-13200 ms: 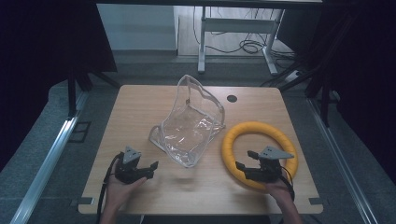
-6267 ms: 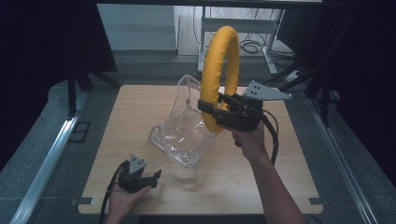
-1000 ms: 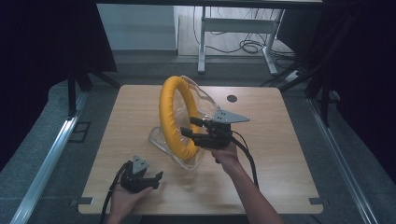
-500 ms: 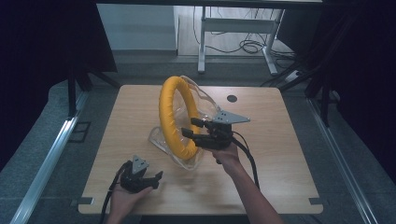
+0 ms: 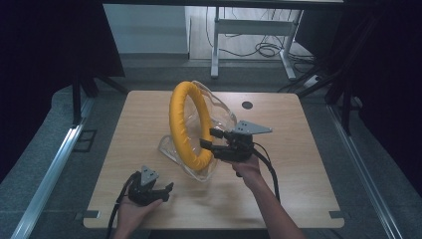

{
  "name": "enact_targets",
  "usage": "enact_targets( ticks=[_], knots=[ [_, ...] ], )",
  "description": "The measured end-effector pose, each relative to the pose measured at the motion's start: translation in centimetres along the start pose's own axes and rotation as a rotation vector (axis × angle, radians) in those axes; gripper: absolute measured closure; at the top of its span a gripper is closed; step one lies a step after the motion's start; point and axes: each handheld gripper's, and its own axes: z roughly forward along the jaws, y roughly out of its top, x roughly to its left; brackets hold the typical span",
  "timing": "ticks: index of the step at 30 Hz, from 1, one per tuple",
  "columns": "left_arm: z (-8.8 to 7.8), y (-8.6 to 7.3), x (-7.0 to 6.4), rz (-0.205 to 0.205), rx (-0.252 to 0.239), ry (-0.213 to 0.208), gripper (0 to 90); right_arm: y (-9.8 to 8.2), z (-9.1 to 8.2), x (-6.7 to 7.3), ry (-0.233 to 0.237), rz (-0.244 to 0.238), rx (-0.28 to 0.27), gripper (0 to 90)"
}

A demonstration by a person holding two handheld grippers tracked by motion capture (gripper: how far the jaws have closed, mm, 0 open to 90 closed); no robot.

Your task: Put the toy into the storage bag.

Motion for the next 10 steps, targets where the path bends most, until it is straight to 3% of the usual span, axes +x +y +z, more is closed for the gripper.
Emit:
enact_targets(
  ticks=[10],
  knots=[
    [0.03,0.06,-0.02,0.004,0.001,0.000,21.8,-0.18,-0.33,-0.18,0.000,0.001,-0.002,40.5]
  ],
)
